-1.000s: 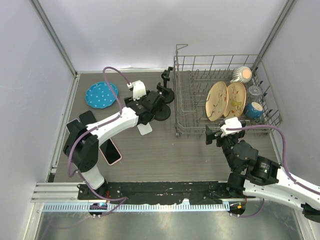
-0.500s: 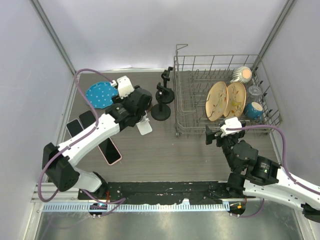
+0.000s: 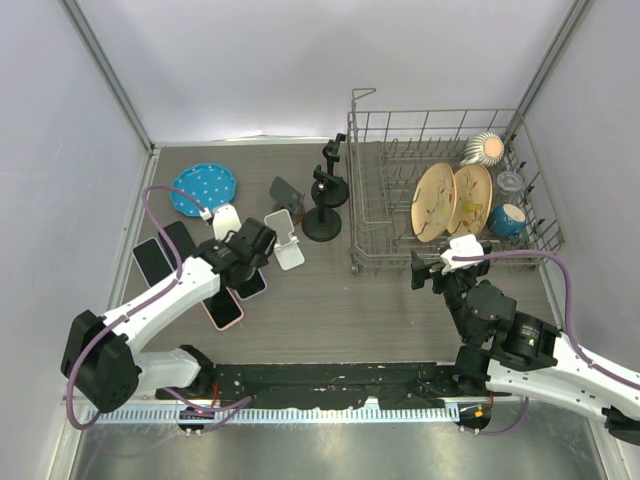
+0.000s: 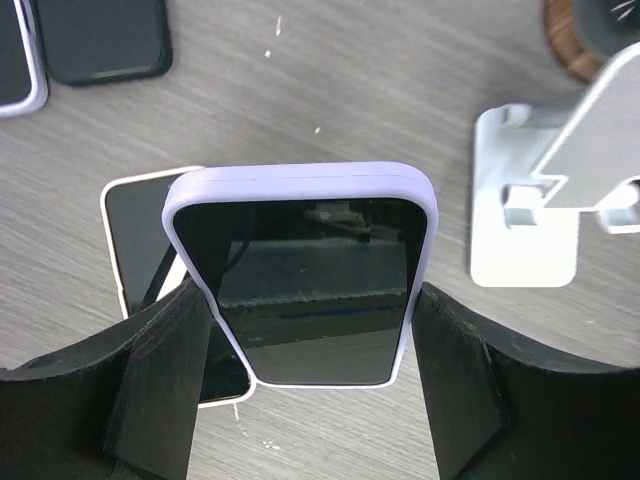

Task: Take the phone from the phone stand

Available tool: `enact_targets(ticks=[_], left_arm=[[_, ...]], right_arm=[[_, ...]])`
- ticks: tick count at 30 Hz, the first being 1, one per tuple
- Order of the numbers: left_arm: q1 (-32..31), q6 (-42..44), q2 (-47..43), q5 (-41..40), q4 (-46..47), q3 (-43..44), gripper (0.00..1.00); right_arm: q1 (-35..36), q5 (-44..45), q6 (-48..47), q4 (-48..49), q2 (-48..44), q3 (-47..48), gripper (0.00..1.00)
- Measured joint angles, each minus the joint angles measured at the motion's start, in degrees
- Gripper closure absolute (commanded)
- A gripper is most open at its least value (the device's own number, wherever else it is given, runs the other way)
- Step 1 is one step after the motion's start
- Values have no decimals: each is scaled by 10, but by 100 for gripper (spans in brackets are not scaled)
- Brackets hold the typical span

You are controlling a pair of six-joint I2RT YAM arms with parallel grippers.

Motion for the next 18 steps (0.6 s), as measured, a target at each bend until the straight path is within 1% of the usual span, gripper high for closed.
enact_targets(ticks=[5, 10, 14, 18], left_arm=[[38, -5, 15, 54, 11, -30, 68], [67, -10, 69, 97, 52, -34, 69], [82, -15, 104, 120, 77, -43, 67], [87, -17, 121, 128, 89, -49, 61]], right_arm=[[0, 0, 0, 0, 0, 0, 2], [0, 0, 0, 0, 0, 0, 2], [0, 0, 0, 0, 0, 0, 2], [0, 0, 0, 0, 0, 0, 2]])
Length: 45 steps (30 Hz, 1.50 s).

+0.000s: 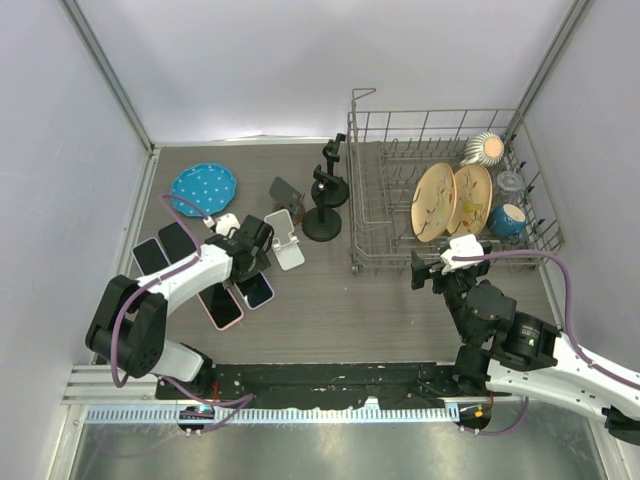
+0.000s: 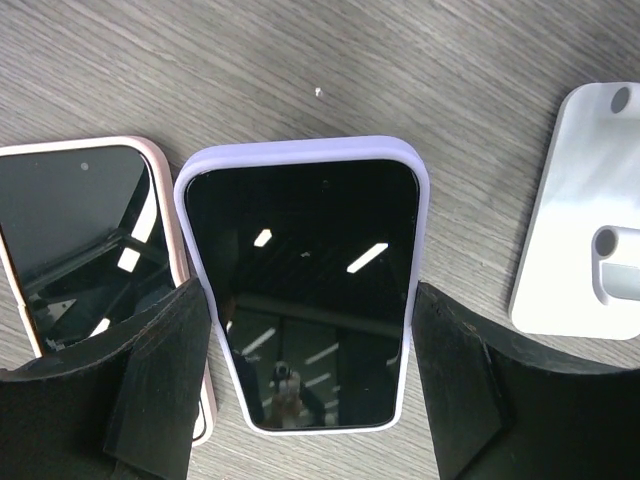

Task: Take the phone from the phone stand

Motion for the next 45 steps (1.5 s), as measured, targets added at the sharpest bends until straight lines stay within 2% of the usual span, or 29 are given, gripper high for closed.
enact_targets(ticks=[10, 14, 16, 17, 19, 20, 24, 31, 37, 45], left_arm=[[6, -13, 4, 1, 10, -22, 50], [14, -12, 18, 1, 14, -22, 35], [16, -12, 23, 2, 16, -22, 32], [17, -12, 23, 1, 17, -22, 25], [17, -12, 23, 1, 16, -22, 18], [17, -12, 23, 1, 16, -22, 11], [20, -9, 21, -4, 15, -22, 0], [22, -5, -21, -13, 3, -21, 0], [22, 25, -113, -21, -33, 9, 0], [22, 153, -373, -94, -31, 54, 0]], right_arm=[[0, 0, 0, 0, -1, 0, 2], [0, 0, 0, -2, -3, 0, 2], [0, 0, 0, -2, -3, 0, 2], [0, 0, 0, -3, -3, 0, 2], [0, 0, 0, -4, -3, 0, 2], [0, 0, 0, -4, -3, 0, 2], [0, 0, 0, -4, -3, 0, 2], [0, 0, 0, -4, -3, 0, 2], [0, 2, 0, -4, -3, 0, 2], [0, 23, -1, -3, -6, 0, 2]])
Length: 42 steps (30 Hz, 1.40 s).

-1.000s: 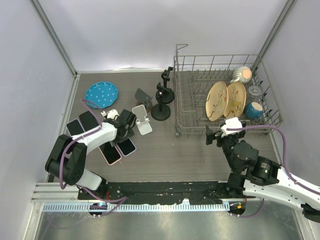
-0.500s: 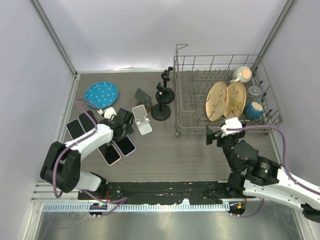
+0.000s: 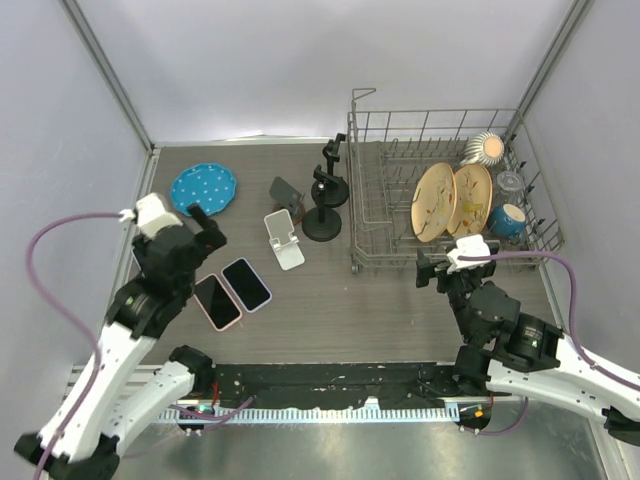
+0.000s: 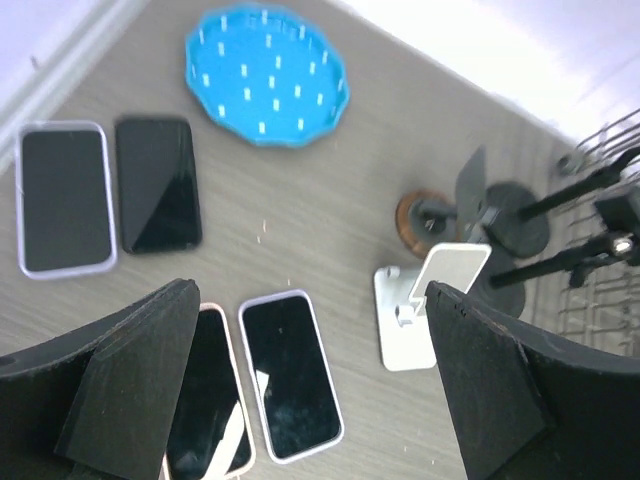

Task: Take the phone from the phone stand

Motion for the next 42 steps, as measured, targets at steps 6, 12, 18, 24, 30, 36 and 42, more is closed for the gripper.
enact_targets(ticks=[6, 12, 18, 24, 30, 36, 42], left_arm=[[0, 125, -178, -30, 20, 0, 0], [1, 211, -314, -52, 65, -27, 0], [1, 247, -388, -73, 111, -92, 0], [1, 272, -443, -87, 144, -133, 0], [9, 269, -444, -91, 153, -137, 0], [55, 255, -444, -79, 153, -143, 0], [76, 234, -444, -61, 152, -141, 0]], right_arm=[[0, 48, -9, 19, -38, -1, 2], [0, 111, -34, 63, -95, -11, 1], [0, 163, -68, 113, -165, -27, 1], [0, 202, -93, 173, -239, -44, 0], [0, 212, -98, 189, -240, -46, 0], [0, 212, -98, 191, -240, -46, 0], [0, 213, -97, 188, -240, -46, 0]])
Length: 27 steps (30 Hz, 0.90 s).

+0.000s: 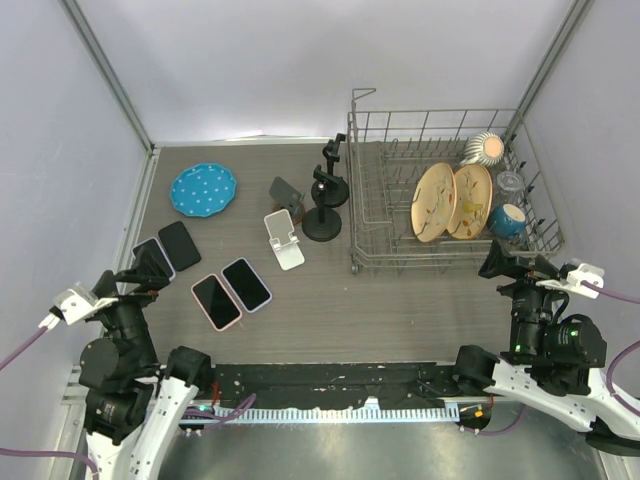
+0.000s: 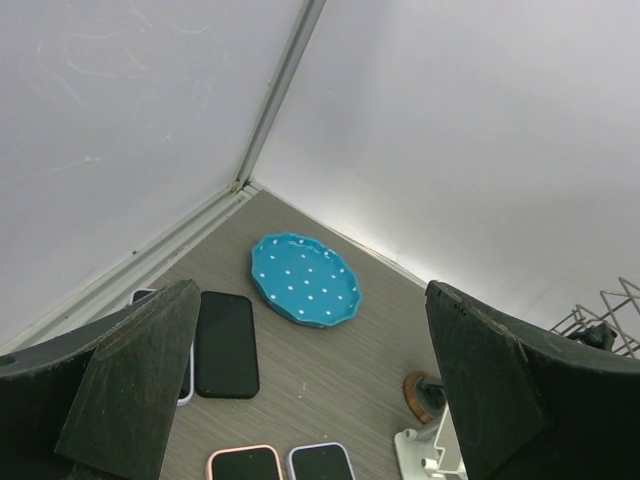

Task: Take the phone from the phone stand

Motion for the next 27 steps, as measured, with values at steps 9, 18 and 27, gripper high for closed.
enact_targets(ticks=[9, 18, 27], left_arm=[[4, -12, 0, 8, -3, 3, 0], [4, -11, 0, 13, -3, 3, 0], [8, -9, 0, 33, -3, 3, 0]], right_arm=[[0, 0, 2, -4, 0, 0, 0], [0, 0, 2, -4, 0, 0, 0], [0, 0, 2, -4, 0, 0, 0]])
